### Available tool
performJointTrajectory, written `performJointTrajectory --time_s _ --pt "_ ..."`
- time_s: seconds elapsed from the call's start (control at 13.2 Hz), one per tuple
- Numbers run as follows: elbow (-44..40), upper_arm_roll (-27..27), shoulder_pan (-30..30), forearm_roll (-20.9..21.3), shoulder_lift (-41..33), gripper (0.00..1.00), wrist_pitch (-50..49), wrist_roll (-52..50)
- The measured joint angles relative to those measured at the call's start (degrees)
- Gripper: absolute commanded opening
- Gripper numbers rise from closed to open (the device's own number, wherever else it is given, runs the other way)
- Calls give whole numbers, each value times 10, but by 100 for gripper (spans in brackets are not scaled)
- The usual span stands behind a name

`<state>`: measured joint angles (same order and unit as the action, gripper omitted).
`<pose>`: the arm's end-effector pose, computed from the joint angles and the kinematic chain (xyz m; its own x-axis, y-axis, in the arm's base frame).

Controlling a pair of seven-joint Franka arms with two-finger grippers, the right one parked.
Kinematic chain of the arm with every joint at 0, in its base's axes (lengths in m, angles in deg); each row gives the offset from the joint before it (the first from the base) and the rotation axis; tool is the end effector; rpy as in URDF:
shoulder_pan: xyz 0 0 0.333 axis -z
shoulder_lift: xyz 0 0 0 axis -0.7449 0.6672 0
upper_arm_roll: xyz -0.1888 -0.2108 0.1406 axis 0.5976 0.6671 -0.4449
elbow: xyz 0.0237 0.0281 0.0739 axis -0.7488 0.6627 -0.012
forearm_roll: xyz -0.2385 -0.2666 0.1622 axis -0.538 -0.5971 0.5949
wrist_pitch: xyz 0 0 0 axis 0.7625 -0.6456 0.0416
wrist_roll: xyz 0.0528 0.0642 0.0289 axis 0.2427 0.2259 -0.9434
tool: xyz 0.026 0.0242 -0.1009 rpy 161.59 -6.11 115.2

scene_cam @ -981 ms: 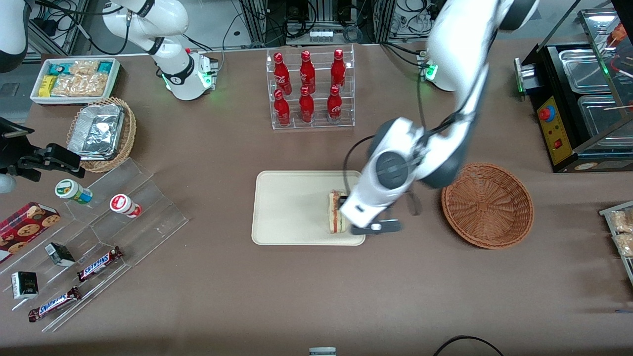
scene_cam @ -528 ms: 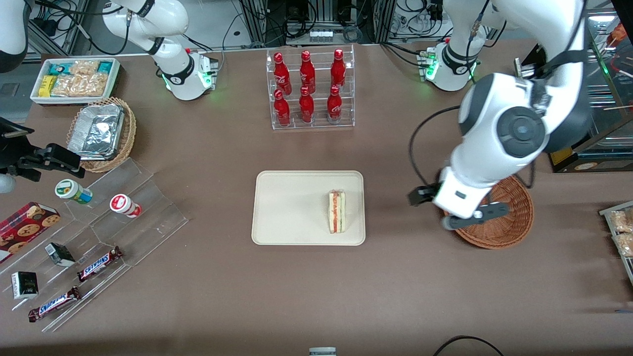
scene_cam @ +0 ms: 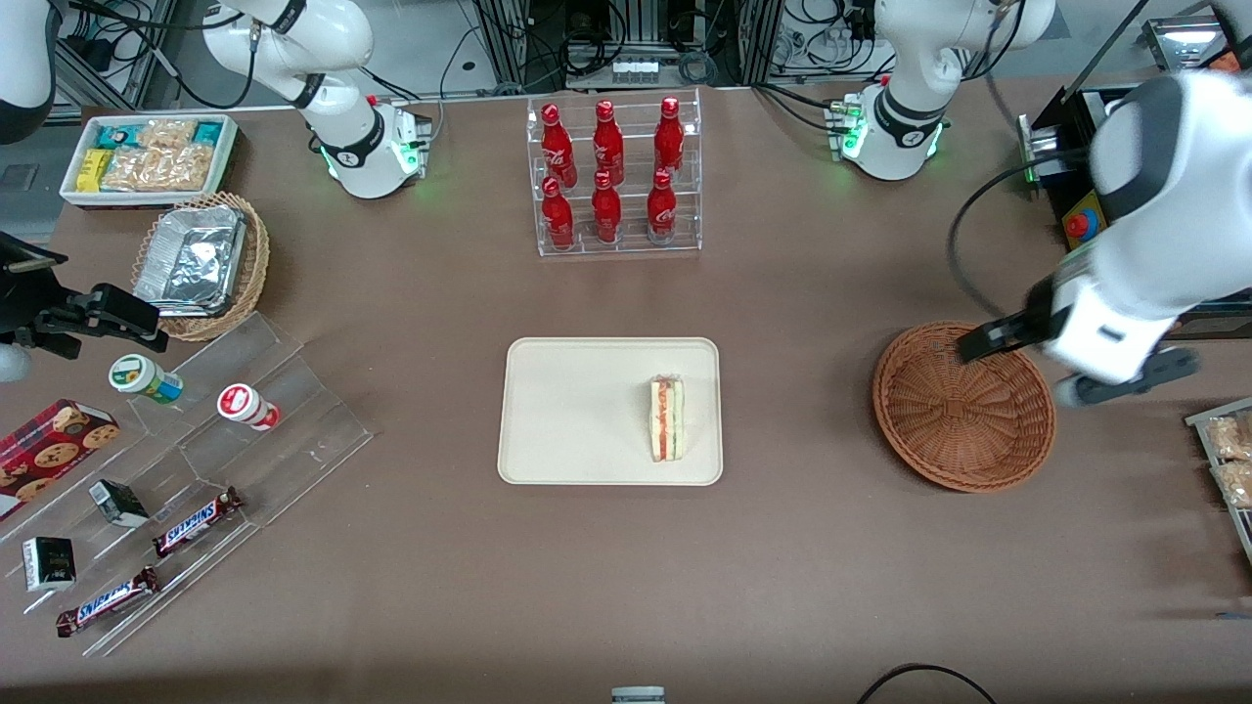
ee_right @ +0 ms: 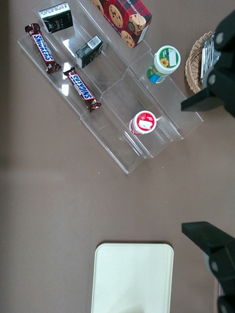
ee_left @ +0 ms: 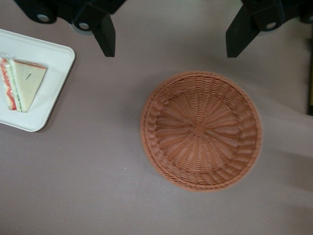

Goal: Place sandwich from basket to tray

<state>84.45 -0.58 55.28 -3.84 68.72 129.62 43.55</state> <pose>0.5794 -0.0623 0.5438 0.9630 0.2572 -0.0799 0.2580 -0.9661 -0.0003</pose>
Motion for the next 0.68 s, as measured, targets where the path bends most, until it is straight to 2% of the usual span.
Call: performJointTrajectory --time_s 0.45,0.68 --pt "3 31 -19 23 -49 100 -16 75" --pt "0 57 -54 23 -55 100 -33 106"
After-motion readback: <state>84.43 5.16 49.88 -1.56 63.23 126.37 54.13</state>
